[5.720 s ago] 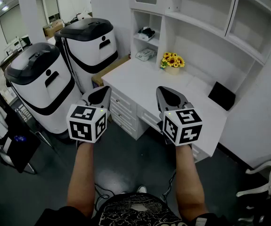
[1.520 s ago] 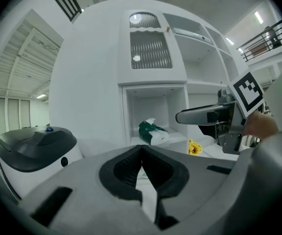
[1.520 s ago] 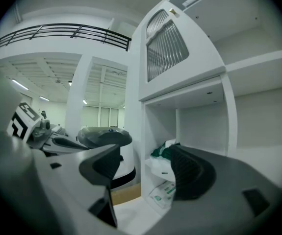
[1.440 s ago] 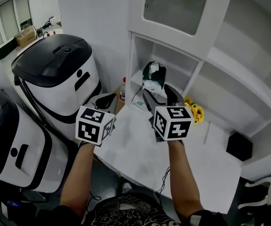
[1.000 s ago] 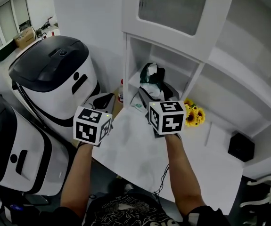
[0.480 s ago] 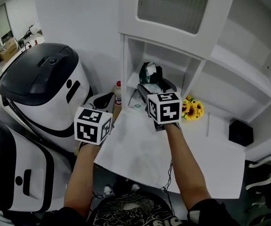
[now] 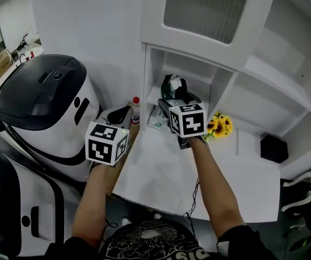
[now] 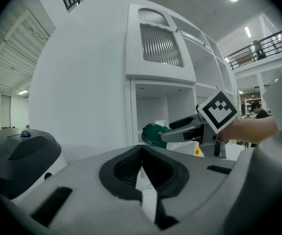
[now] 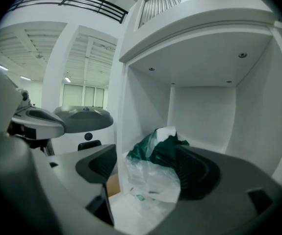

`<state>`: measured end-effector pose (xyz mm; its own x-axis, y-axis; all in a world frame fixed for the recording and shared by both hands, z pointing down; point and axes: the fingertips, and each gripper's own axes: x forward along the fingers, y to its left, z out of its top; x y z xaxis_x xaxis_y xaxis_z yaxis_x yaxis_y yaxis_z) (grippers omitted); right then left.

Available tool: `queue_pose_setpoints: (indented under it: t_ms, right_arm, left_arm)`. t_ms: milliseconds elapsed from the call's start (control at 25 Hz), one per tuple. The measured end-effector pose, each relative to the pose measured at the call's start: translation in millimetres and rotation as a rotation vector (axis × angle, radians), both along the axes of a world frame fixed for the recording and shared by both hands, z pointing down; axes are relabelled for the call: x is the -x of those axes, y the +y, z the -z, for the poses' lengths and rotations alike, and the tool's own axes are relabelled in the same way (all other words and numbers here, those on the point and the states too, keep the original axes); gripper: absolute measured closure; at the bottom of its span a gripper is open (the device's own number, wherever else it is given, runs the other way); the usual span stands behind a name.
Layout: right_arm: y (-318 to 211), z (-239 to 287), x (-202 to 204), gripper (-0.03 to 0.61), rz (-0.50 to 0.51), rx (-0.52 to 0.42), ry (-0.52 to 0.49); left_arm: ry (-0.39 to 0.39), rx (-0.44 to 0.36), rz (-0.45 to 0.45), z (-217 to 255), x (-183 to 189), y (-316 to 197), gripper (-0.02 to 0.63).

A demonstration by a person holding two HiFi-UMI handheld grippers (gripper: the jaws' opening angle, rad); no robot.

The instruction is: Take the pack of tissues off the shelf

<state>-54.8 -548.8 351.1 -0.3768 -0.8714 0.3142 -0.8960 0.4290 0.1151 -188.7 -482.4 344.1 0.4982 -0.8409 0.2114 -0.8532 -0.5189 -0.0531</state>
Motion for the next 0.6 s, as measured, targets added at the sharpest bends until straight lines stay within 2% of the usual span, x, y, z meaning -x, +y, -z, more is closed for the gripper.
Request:
queue_pose_setpoints:
  t_ms: [80,360,600]
  right_arm:
    - [-2.3,-3.1,-1.7,0.21,-0.016,0.009,0.008]
    - [-3.5,-13.5,-5.0,0.288,-0.043,0.044,0.027]
    - [-3.1,-15.5,-3.4,0.313,-0.041,0.053,0.023]
  left_arm:
    - [0.002,-0.001,-0.011,0.8,-0.5,-2.1,0.606]
    - [-0.005,0.008,-0.036,-4.6,0.0,-5.0,0.606]
    - [-0.011,0.01,-0.034,-6.2,3.3,-3.6,0.606]
